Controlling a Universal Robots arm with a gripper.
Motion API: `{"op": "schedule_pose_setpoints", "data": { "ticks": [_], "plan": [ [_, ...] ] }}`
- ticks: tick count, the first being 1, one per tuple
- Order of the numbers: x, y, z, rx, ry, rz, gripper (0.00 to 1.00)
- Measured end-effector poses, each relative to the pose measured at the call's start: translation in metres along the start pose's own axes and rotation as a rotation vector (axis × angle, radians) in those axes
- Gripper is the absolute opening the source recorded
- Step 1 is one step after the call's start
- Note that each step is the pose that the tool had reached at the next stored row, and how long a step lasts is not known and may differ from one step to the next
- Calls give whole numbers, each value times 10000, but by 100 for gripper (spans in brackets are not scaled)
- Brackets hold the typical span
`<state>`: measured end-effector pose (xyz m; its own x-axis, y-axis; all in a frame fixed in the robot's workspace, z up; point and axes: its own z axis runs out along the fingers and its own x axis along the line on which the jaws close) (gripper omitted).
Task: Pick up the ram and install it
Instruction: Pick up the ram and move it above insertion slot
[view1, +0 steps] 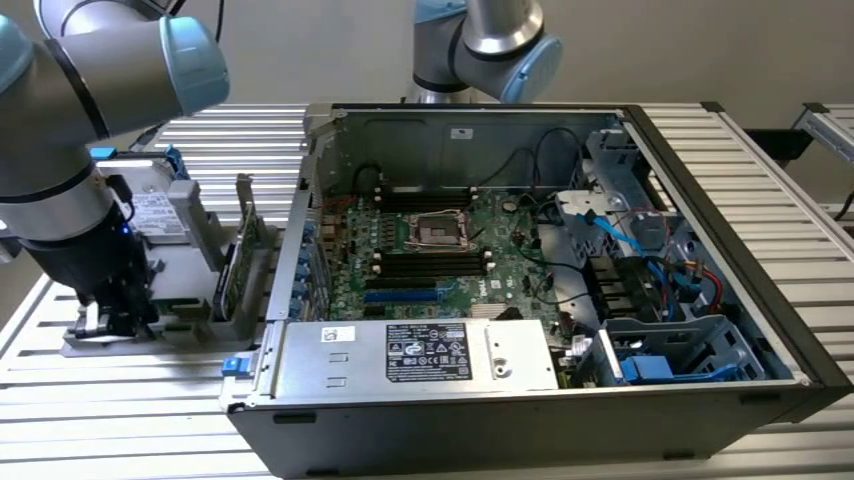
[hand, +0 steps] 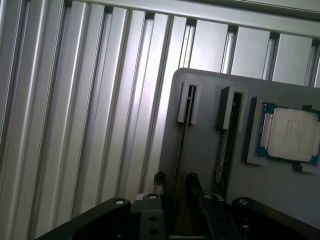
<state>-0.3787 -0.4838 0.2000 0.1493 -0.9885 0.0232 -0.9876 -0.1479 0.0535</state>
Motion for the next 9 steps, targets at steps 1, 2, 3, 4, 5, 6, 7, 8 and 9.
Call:
{"op": "schedule_pose_setpoints", "data": {
  "ticks": [1,2,3,4,5,6,7,8,9],
  "plan": [
    [0,-3,7,0,-2,10,31],
    [0,-3,12,-1,-4,28,31],
    [0,-3,15,-2,-6,47,31],
    [1,-4,16,-3,-7,68,31],
    [1,-4,17,-3,-8,79,31],
    [1,-4,17,-3,-8,82,31],
    [0,-4,19,-1,-10,90,31],
    [1,-4,20,-3,-10,100,31],
    [0,-4,21,-2,-11,114,31]
  ]
}}
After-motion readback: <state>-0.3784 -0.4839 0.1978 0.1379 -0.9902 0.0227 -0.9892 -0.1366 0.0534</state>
